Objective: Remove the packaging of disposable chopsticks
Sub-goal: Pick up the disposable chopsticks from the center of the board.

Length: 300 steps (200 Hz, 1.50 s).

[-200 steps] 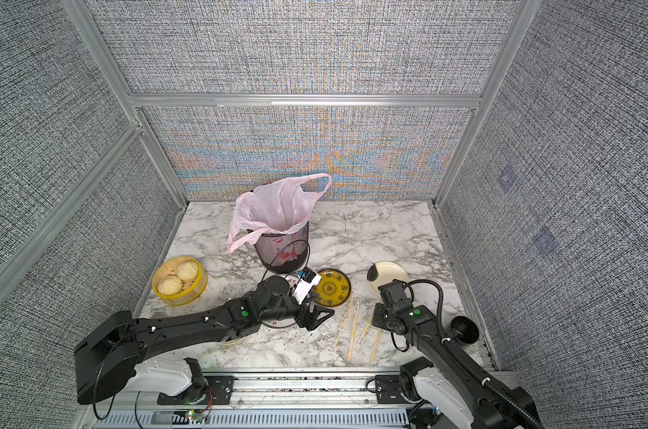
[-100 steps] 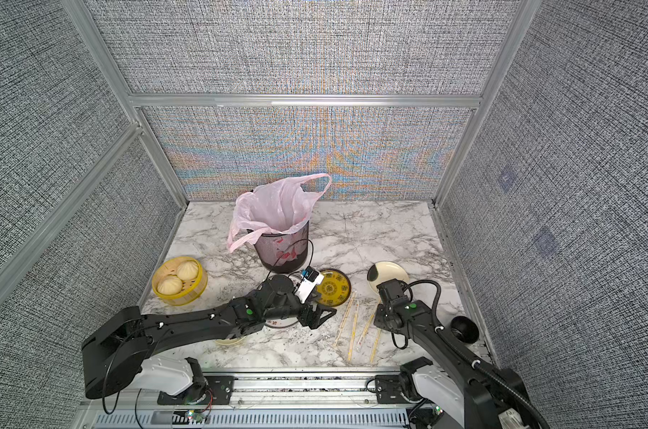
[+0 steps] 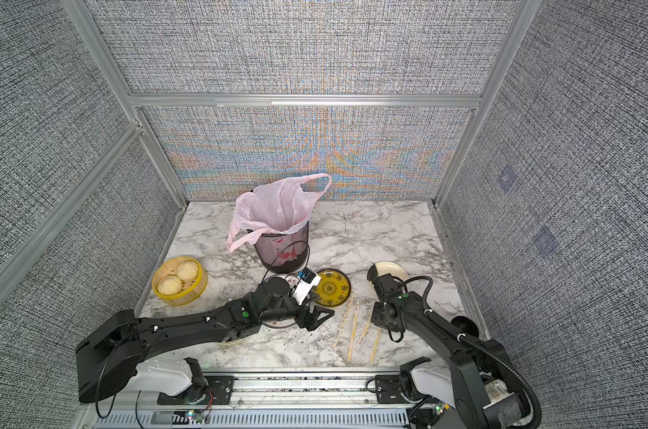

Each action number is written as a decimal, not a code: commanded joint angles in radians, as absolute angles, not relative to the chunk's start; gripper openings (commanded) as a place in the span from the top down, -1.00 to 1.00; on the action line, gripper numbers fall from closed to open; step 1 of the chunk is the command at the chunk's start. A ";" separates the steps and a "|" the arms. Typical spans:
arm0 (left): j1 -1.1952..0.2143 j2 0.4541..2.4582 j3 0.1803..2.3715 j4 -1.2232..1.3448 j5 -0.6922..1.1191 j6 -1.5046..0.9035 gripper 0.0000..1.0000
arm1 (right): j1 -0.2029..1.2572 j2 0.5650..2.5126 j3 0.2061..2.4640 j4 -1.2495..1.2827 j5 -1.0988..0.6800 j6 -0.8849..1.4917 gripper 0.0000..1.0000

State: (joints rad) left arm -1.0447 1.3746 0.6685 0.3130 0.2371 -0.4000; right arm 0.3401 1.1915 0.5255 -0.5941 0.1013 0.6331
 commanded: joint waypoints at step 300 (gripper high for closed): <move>-1.042 1.566 0.762 0.502 0.258 -0.333 -0.64 | 0.465 0.872 0.563 -0.319 0.062 0.398 1.00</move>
State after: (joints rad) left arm -1.0439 1.5440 0.7609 0.4217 0.2230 -0.3622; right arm 0.4286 0.8856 0.5381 -0.4282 0.0673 0.4747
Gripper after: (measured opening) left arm 0.819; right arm 0.086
